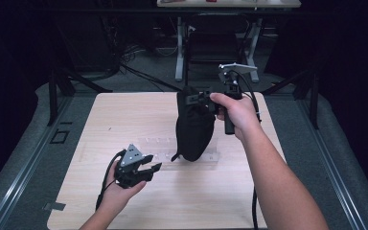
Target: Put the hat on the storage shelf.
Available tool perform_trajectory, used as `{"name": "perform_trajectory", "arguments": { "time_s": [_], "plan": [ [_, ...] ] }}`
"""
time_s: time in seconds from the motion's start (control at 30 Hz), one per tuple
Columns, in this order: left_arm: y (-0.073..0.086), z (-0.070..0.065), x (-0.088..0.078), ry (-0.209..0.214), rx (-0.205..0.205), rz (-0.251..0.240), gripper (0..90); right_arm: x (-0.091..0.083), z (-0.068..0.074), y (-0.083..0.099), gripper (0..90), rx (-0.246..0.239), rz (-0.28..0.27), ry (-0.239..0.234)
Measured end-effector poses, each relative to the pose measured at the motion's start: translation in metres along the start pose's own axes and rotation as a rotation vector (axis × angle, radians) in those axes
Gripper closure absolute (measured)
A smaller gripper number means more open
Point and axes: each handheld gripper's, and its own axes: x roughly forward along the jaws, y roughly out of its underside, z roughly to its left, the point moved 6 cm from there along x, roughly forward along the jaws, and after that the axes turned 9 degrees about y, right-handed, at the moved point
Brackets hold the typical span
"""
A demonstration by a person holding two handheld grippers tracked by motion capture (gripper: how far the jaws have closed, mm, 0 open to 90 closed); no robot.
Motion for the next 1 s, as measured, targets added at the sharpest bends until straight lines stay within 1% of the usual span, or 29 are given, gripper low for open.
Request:
{"name": "perform_trajectory", "arguments": {
  "time_s": [0.2,0.47,0.53,0.57,0.6,0.63,0.67,0.7,0.73,0.77,0.8,0.9,0.93,1.0],
  "plan": [
    [-0.007,-0.007,0.008,0.014,0.001,0.0,60.4,0.005,0.003,0.001,87.6,-0.004,0.005,-0.008],
    [-0.019,-0.019,0.018,0.036,0.04,-0.003,65.0,0.011,0.007,0.001,87.3,-0.009,0.001,-0.017],
    [-0.021,-0.021,0.021,0.029,0.054,-0.001,66.9,0.012,0.008,0.001,87.3,-0.01,0.004,-0.019],
    [-0.021,-0.021,0.025,0.013,0.065,0.012,69.7,0.014,0.009,0.002,87.3,-0.011,0.001,-0.022],
    [-0.021,-0.021,0.025,0.013,0.065,0.012,72.1,0.014,0.009,0.002,87.3,-0.011,0.001,-0.022],
    [-0.02,-0.021,0.03,0.0,0.075,0.03,74.8,0.015,0.009,0.002,87.2,-0.015,0.004,-0.023],
    [-0.02,-0.021,0.03,0.0,0.075,0.03,78.3,0.015,0.009,0.002,87.2,-0.015,0.004,-0.023],
    [-0.019,-0.022,0.032,0.001,0.086,0.038,78.3,0.015,0.009,0.002,87.1,-0.017,0.002,-0.024],
    [-0.019,-0.023,0.033,-0.006,0.096,0.037,81.5,0.015,0.01,0.003,86.9,-0.02,0.004,-0.022],
    [-0.019,-0.024,0.033,-0.022,0.114,0.041,82.2,0.015,0.01,0.003,86.4,-0.021,0.001,-0.018],
    [-0.019,-0.024,0.033,-0.027,0.124,0.043,83.0,0.013,0.01,0.003,85.3,-0.027,-0.001,-0.017],
    [-0.019,-0.024,0.033,-0.035,0.137,0.044,83.7,0.01,0.009,0.003,81.6,-0.033,-0.015,-0.009],
    [-0.019,-0.024,0.033,-0.039,0.143,0.045,83.8,0.008,0.009,0.003,79.9,-0.043,-0.016,-0.004],
    [-0.019,-0.024,0.032,-0.049,0.163,0.052,84.2,0.006,0.01,0.004,75.6,-0.052,-0.023,-0.004]
  ]
}}
